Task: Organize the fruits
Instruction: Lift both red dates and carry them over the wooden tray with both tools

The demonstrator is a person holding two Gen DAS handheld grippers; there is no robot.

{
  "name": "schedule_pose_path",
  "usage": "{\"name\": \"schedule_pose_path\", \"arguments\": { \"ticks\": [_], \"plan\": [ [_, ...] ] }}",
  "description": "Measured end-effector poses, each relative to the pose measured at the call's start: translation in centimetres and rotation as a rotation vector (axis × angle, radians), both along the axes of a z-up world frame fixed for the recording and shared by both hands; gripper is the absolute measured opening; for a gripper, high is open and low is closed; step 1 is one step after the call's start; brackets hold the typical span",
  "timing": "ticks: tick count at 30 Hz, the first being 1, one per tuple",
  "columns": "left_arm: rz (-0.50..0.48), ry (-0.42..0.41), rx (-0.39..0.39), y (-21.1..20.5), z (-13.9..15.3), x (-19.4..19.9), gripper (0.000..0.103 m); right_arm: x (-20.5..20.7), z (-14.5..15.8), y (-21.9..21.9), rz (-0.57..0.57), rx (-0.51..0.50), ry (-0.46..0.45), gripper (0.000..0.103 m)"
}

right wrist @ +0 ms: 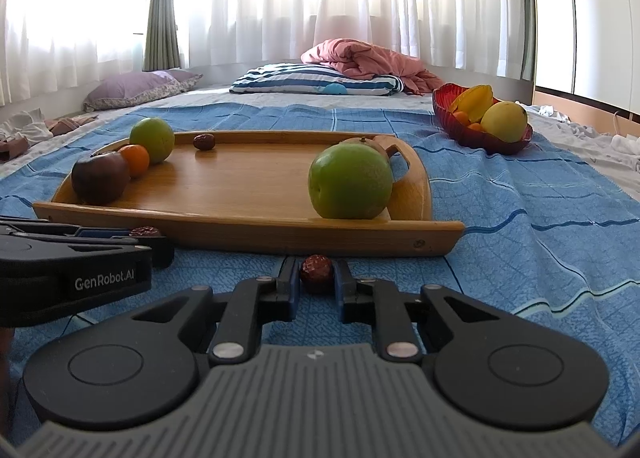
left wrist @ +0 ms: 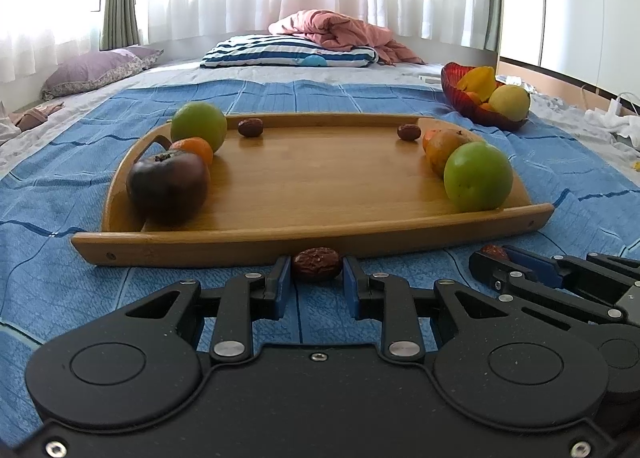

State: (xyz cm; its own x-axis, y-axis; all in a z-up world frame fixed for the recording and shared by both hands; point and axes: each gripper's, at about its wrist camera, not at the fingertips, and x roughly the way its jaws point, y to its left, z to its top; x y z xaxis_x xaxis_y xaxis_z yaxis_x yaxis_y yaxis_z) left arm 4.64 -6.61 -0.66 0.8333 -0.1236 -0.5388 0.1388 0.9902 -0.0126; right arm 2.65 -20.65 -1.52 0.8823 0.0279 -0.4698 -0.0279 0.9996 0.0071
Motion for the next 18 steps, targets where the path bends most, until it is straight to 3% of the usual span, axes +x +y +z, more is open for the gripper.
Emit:
{"name": "schedule_pose_path", "arguments": {
  "ticks": [18],
  "plan": [
    [0.026, -0.05, 0.012, 1.5, 2.6, 0.8, 0.026, 0.9, 2.8, 2.0, 0.047, 0.029, -0.063, 0.022]
  ]
}}
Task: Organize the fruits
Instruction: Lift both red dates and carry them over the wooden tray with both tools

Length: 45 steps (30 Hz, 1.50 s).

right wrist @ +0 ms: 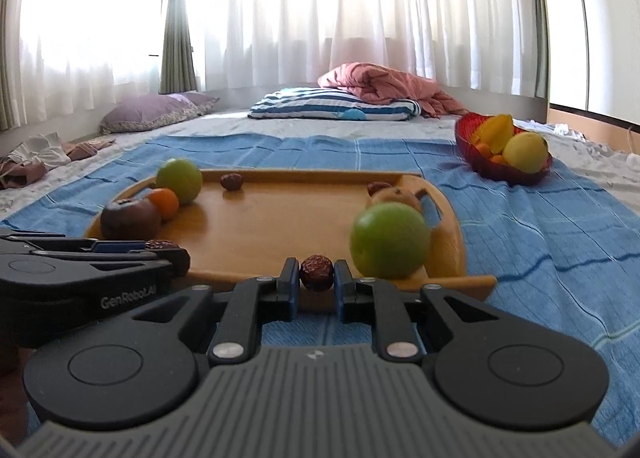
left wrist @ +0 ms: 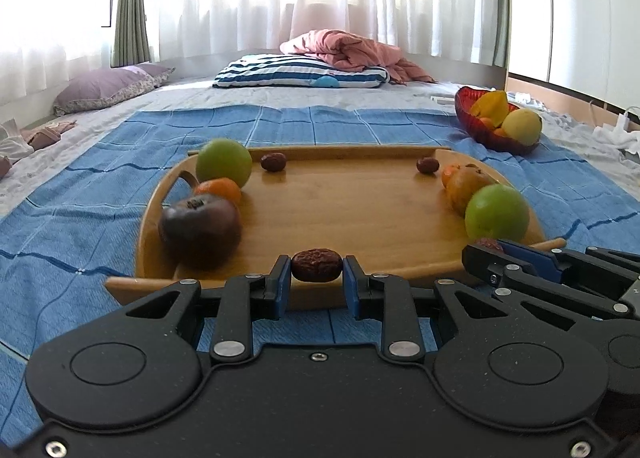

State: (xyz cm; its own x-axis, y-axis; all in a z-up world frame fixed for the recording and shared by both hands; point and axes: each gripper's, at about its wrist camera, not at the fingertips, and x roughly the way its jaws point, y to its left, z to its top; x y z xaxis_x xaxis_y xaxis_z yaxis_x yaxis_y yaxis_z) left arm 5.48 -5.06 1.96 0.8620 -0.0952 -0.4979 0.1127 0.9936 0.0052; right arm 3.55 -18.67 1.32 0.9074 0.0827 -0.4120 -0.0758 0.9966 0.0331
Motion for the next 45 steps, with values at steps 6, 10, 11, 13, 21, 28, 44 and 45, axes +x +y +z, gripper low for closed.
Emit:
{"name": "schedule_pose_path", "arguments": {
  "ticks": [6, 10, 11, 13, 21, 28, 44, 45],
  "plan": [
    [0.003, 0.01, -0.017, 0.5, 0.6, 0.9, 0.026, 1.1, 0.5, 0.9, 0.016, 0.004, -0.006, 0.022],
    [0.011, 0.013, -0.022, 1.0, 0.9, 1.6, 0.026, 1.8, 0.8, 1.2, 0.025, 0.002, -0.009, 0.022],
    [0.013, 0.012, -0.023, 1.0, 0.9, 1.8, 0.026, 1.9, 0.8, 1.3, 0.028, -0.001, -0.011, 0.022],
    [0.019, 0.013, -0.028, 1.2, 1.1, 2.3, 0.026, 2.2, 1.0, 1.4, 0.033, -0.006, -0.015, 0.022],
    [0.025, 0.039, -0.051, 1.9, 1.5, 4.7, 0.026, 4.2, 1.8, 1.0, 0.027, 0.029, 0.004, 0.022],
    [-0.001, 0.083, -0.061, 1.9, 2.6, 7.9, 0.026, 7.1, 2.9, 0.2, 0.029, 0.061, 0.072, 0.022],
    [-0.012, 0.268, -0.097, 1.9, 2.7, 15.5, 0.026, 16.9, 3.6, -3.3, 0.01, 0.199, 0.407, 0.022],
    [-0.012, 0.274, -0.095, 1.8, 2.5, 15.7, 0.026, 17.1, 3.5, -3.3, 0.007, 0.204, 0.417, 0.022]
  ]
}}
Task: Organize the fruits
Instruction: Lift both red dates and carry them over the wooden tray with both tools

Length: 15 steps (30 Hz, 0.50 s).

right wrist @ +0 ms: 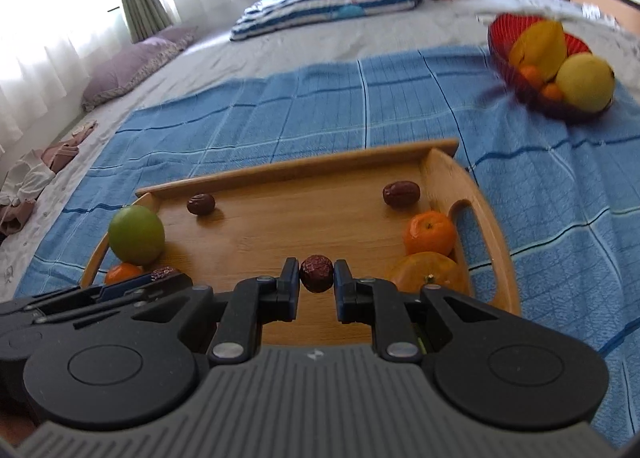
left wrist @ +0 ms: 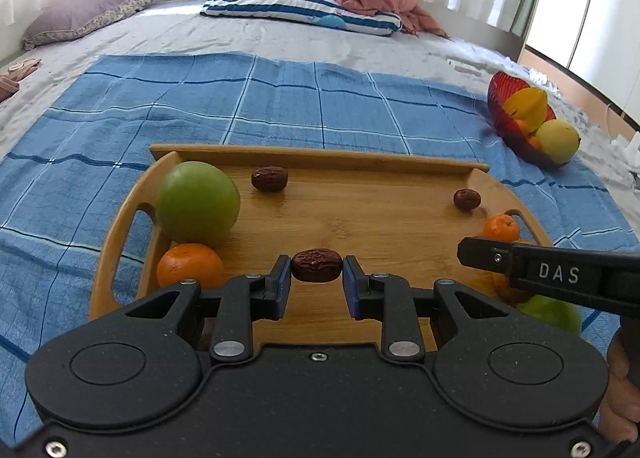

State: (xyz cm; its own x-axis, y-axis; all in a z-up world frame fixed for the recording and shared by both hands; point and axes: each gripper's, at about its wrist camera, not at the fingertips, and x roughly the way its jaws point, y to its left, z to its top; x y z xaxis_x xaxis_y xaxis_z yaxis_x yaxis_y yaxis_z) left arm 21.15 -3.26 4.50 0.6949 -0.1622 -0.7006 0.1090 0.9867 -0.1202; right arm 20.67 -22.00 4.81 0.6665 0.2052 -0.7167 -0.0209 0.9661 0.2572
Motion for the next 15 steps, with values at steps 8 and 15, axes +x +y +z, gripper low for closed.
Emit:
{"name": "schedule_pose_path", "arguments": {
  "ticks": [8, 15],
  "plan": [
    [0.0, 0.032, 0.024, -0.7, -1.4, 1.0, 0.026, 1.0, -1.0, 0.8, 0.016, -0.022, 0.041, 0.022],
    [-0.007, 0.036, 0.035, -0.9, -1.9, 1.3, 0.026, 1.6, -1.7, 0.9, 0.01, -0.028, 0.073, 0.022]
  ]
}}
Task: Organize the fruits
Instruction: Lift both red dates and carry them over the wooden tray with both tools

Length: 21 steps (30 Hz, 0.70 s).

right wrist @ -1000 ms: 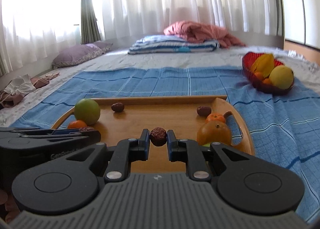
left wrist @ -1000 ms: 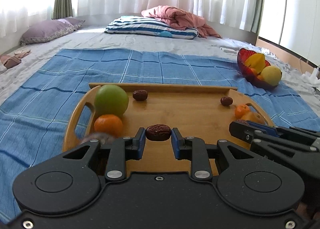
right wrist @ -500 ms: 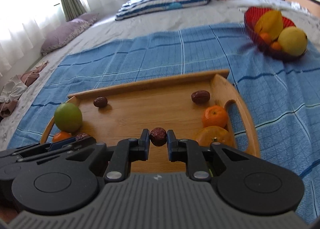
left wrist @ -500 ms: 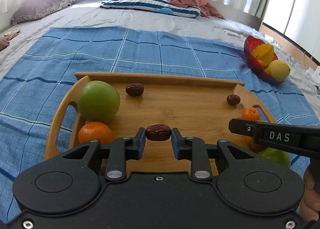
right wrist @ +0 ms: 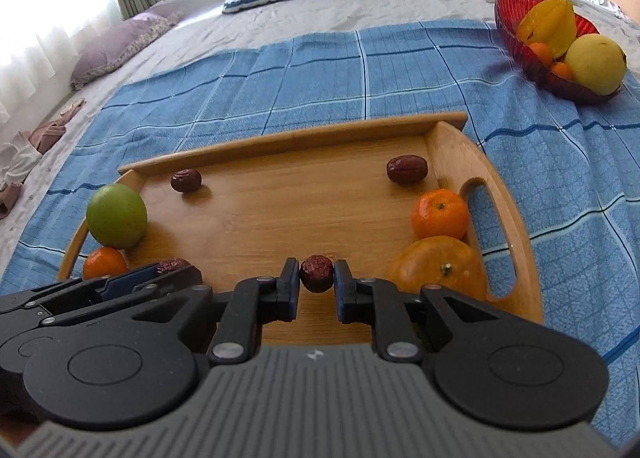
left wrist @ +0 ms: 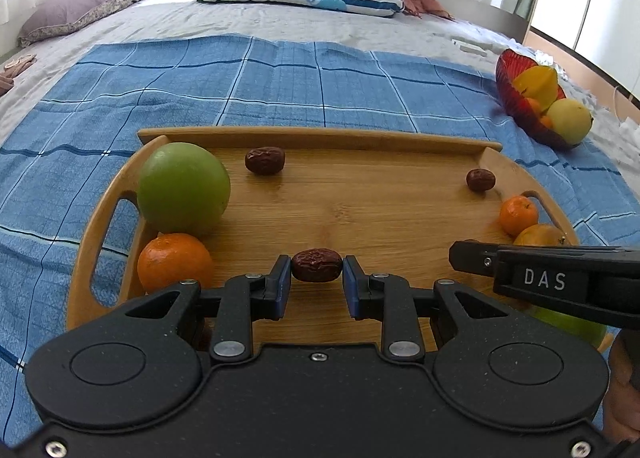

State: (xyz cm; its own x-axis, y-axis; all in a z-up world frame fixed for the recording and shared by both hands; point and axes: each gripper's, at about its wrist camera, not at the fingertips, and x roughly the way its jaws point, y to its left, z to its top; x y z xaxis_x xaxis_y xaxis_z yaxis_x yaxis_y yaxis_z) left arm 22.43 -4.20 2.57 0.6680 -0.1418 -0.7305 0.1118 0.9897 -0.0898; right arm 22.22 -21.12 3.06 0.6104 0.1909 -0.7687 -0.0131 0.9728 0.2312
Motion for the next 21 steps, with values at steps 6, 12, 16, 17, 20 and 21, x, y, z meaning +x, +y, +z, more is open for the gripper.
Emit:
{"name": "schedule_pose_path", "arguments": {
  "ticks": [6, 12, 16, 17, 20, 21],
  "plan": [
    [-0.011, -0.005, 0.021, -0.39, -0.33, 0.03, 0.026, 0.17, -0.5, -0.04, -0.002, -0.004, 0.02, 0.024],
    [-0.009, -0.008, 0.018, -0.53, -0.48, 0.0, 0.026, 0.15, -0.5, 0.16, 0.006, -0.019, 0.019, 0.024],
    [-0.01, -0.011, 0.022, -0.56, -0.5, -0.05, 0.026, 0.15, -0.5, 0.16, 0.005, -0.018, 0.018, 0.025],
    [-0.01, -0.011, 0.024, -0.57, -0.51, -0.06, 0.027, 0.15, -0.5, 0.14, 0.005, -0.018, 0.019, 0.025],
    [-0.01, -0.012, 0.023, -0.58, -0.52, -0.08, 0.027, 0.15, -0.5, 0.14, 0.006, -0.019, 0.019, 0.027],
    [-0.011, -0.012, 0.023, -0.59, -0.52, -0.07, 0.027, 0.14, -0.49, 0.15, 0.006, -0.019, 0.019, 0.027]
  ]
}}
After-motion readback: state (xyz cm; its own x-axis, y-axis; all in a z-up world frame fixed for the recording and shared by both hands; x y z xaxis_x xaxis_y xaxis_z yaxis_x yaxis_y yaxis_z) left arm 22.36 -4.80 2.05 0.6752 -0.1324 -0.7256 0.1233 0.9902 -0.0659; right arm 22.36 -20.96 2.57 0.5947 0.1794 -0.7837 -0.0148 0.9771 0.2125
